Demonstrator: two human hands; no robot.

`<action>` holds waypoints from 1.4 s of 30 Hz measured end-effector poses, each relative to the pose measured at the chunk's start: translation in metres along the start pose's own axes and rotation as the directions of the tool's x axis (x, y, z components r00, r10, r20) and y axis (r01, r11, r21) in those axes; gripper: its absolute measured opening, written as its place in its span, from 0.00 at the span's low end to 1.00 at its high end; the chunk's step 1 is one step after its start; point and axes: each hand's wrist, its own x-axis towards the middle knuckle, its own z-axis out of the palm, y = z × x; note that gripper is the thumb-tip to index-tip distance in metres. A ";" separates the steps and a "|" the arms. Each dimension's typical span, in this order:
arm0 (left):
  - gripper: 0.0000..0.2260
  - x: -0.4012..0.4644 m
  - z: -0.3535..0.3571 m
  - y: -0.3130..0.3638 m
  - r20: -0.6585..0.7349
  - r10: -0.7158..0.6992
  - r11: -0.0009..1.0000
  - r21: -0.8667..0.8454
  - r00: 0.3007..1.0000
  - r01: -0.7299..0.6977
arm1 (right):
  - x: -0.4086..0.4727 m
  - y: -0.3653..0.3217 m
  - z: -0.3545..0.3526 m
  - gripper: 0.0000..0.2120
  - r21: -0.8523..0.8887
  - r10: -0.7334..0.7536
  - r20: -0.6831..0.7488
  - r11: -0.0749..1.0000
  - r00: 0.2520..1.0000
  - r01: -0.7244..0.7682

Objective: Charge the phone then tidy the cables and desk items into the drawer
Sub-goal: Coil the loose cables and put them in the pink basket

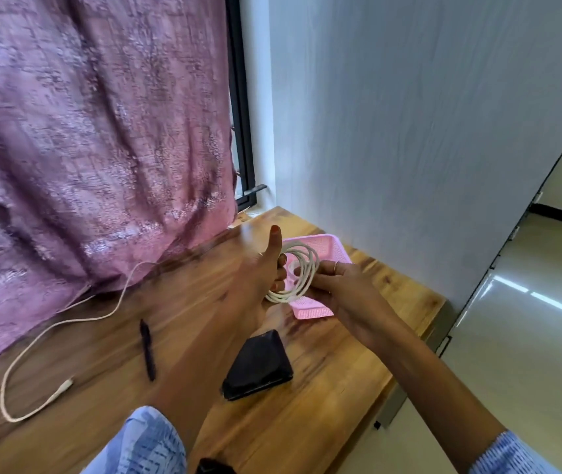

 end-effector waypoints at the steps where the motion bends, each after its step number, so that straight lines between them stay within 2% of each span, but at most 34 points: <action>1: 0.25 0.009 0.006 -0.002 -0.022 -0.013 0.999 0.041 1.000 0.014 | 0.008 -0.002 -0.006 0.10 0.077 0.025 0.000 0.997 1.000 -0.025; 4: 0.25 0.031 0.023 -0.009 -0.101 0.041 0.984 0.175 0.994 -0.023 | 0.030 -0.003 -0.029 0.11 0.256 0.087 -0.003 0.963 0.996 -0.084; 7: 0.25 0.049 0.037 -0.013 -0.194 0.243 0.930 0.326 0.950 -0.171 | 0.051 -0.001 -0.048 0.07 0.417 0.137 0.001 0.900 0.991 -0.125; 10: 0.26 0.069 0.045 -0.021 -0.241 0.347 0.876 0.429 0.906 -0.221 | 0.069 0.005 -0.058 0.10 0.426 0.123 0.063 0.894 0.990 -0.138; 12: 0.26 0.079 0.048 -0.027 -0.244 0.325 0.887 0.413 0.914 -0.206 | 0.079 0.012 -0.060 0.14 0.421 0.134 0.048 0.896 0.990 -0.142; 15: 0.25 0.090 0.051 -0.033 -0.259 0.298 0.911 0.365 0.919 -0.192 | 0.096 0.020 -0.067 0.15 0.453 0.175 0.055 0.873 0.983 -0.181; 20: 0.24 0.101 0.051 -0.040 -0.185 0.054 0.970 0.241 0.981 -0.008 | 0.117 0.024 -0.076 0.06 0.465 0.272 0.164 0.827 0.948 -0.318; 25: 0.22 0.110 0.048 -0.043 -0.160 0.046 0.956 0.292 0.986 0.003 | 0.132 0.027 -0.085 0.05 0.249 0.312 0.200 0.901 0.929 -0.356; 28: 0.19 0.113 0.047 -0.042 -0.117 0.060 0.917 0.399 0.991 -0.009 | 0.138 0.029 -0.093 0.12 0.130 0.316 0.151 0.933 0.937 -0.336; 31: 0.11 0.114 0.048 -0.042 -0.076 0.012 0.868 0.496 0.997 0.028 | 0.145 0.031 -0.102 0.17 -0.078 0.302 0.090 0.952 0.949 -0.295; 35: 0.03 0.117 0.049 -0.047 -0.061 -0.022 0.819 0.571 0.998 0.052 | 0.148 0.032 -0.108 0.19 -0.355 0.252 0.074 0.911 0.965 -0.210; 38: 0.13 0.115 0.054 -0.052 -0.043 -0.050 0.767 0.638 0.998 0.066 | 0.147 0.035 -0.109 0.21 -0.534 0.214 0.084 0.834 0.973 -0.137; 42: 0.15 0.116 0.057 -0.058 -0.036 -0.054 0.632 0.772 0.998 0.062 | 0.146 0.040 -0.111 0.20 -0.698 0.164 0.087 0.713 0.983 -0.057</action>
